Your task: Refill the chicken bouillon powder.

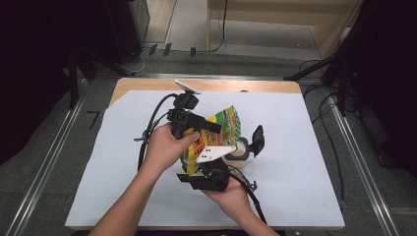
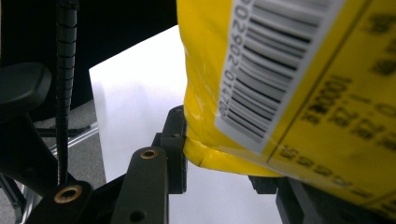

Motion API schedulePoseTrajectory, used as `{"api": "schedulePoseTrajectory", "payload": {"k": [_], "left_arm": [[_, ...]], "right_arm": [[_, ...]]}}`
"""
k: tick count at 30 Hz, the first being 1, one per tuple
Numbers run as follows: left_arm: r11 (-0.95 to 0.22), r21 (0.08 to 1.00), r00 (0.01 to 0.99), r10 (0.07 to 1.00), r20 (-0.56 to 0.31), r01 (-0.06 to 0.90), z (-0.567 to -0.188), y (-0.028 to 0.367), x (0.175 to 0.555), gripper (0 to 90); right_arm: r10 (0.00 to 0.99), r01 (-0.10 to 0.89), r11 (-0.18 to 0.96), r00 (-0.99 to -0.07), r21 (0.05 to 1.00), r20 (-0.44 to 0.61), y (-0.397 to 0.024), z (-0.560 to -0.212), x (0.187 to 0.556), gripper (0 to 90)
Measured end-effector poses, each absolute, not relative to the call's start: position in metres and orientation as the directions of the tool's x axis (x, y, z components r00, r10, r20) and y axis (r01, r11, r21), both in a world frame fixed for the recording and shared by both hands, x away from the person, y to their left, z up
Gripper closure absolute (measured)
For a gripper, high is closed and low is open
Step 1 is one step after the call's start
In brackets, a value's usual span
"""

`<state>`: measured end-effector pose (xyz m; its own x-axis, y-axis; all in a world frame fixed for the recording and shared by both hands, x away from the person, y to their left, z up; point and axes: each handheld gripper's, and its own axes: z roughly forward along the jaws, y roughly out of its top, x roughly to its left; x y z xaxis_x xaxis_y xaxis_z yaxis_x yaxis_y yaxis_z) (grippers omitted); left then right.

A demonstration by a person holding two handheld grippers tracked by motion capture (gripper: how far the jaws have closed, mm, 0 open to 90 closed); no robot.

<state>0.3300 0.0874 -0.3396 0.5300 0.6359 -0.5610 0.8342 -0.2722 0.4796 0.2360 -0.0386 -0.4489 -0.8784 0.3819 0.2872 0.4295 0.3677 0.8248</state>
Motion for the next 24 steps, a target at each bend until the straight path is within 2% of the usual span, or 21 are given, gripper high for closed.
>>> {"api": "schedulePoseTrajectory", "payload": {"k": [24], "left_arm": [[-0.25, 0.472, 0.511, 0.637, -0.577, 0.845, -0.3403, 0.0944, 0.3345, 68.4]], "right_arm": [[0.371, 0.425, 0.373, -0.883, 0.824, 0.288, -0.0393, -0.4449, 0.236, 65.6]]}}
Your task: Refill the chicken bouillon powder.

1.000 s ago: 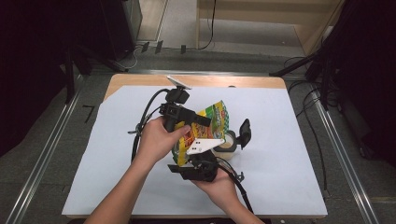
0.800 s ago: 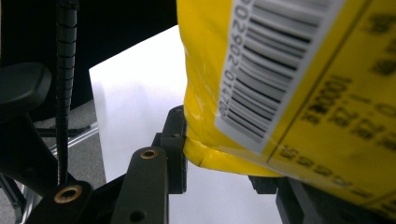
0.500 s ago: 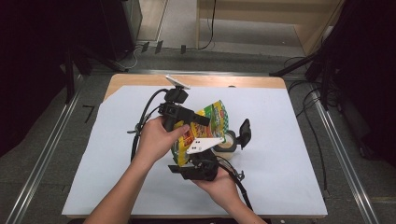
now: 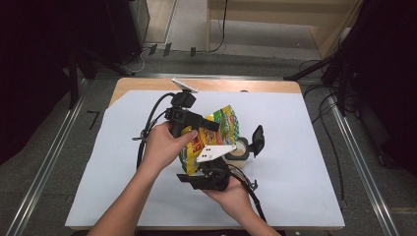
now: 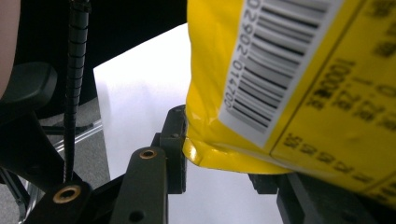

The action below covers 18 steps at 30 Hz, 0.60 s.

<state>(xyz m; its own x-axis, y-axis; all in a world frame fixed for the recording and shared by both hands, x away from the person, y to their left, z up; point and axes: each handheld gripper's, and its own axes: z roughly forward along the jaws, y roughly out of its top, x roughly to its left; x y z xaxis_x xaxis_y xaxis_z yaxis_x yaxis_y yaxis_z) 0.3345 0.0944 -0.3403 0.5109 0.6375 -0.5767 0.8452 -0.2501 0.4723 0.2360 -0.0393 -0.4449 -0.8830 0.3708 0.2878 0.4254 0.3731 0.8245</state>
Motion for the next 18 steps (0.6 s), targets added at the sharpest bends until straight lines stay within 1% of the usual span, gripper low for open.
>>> {"api": "schedulePoseTrajectory", "payload": {"k": [3, 18], "left_arm": [[-0.242, 0.477, 0.509, 0.637, -0.579, 0.845, -0.3396, 0.0953, 0.3342, 68.4], [-0.249, 0.485, 0.52, 0.635, -0.572, 0.838, -0.3366, 0.0941, 0.3311, 67.2]], "right_arm": [[0.375, 0.416, 0.374, -0.885, 0.829, 0.275, -0.0401, -0.4444, 0.2363, 65.5], [0.375, 0.447, 0.348, -0.872, 0.824, 0.314, -0.0432, -0.4452, 0.2386, 65.7]]}}
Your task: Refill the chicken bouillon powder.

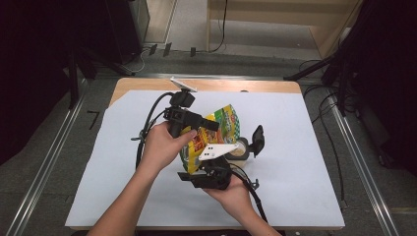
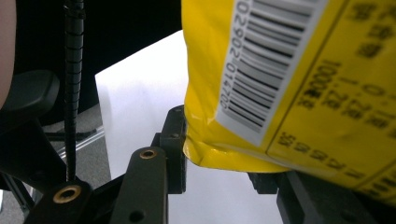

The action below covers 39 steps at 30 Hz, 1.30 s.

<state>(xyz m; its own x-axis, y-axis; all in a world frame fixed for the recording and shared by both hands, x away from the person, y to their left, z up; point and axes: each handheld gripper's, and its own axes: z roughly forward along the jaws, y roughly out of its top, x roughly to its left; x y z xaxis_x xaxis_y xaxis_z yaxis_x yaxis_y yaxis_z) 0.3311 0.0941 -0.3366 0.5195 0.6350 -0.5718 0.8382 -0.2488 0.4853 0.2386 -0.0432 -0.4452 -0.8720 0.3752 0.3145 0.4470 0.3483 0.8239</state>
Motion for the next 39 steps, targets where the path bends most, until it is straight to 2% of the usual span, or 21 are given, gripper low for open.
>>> {"api": "schedulePoseTrajectory", "payload": {"k": [11, 39], "left_arm": [[-0.262, 0.484, 0.526, 0.64, -0.561, 0.835, -0.3361, 0.0934, 0.3303, 68.6], [-0.276, 0.508, 0.55, 0.64, -0.536, 0.816, -0.3311, 0.0886, 0.326, 69.5]], "right_arm": [[0.363, 0.463, 0.338, -0.868, 0.82, 0.34, -0.044, -0.4466, 0.2397, 66.0], [0.371, 0.442, 0.348, -0.875, 0.827, 0.312, -0.0417, -0.444, 0.2348, 66.7]]}}
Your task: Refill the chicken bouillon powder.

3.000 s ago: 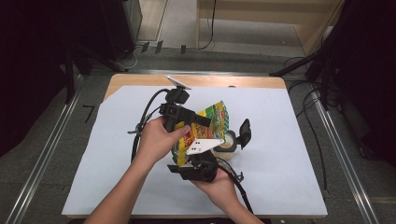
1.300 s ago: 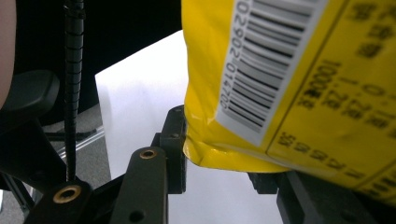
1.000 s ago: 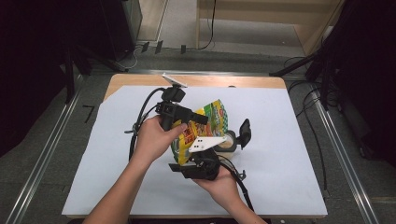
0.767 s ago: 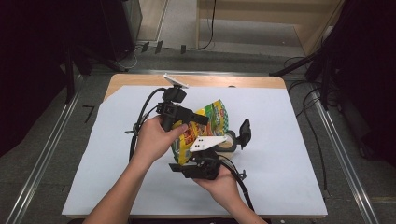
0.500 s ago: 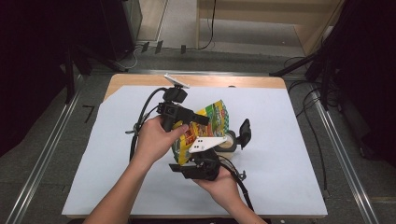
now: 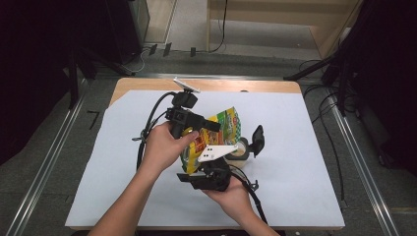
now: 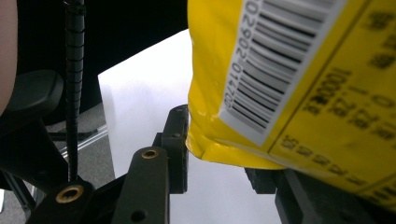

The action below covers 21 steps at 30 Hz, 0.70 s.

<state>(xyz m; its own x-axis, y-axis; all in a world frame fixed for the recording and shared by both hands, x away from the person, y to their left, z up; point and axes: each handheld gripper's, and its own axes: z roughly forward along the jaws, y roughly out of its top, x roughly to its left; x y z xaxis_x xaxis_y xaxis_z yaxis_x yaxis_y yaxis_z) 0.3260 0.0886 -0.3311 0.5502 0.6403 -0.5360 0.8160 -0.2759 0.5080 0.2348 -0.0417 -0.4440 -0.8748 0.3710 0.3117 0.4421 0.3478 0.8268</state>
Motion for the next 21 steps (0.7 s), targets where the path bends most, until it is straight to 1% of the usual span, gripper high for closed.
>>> {"api": "schedulePoseTrajectory", "payload": {"k": [21], "left_arm": [[-0.288, 0.507, 0.557, 0.638, -0.531, 0.813, -0.3313, 0.0871, 0.3259, 70.4]], "right_arm": [[0.372, 0.442, 0.348, -0.874, 0.827, 0.311, -0.0414, -0.4449, 0.2332, 67.2]]}}
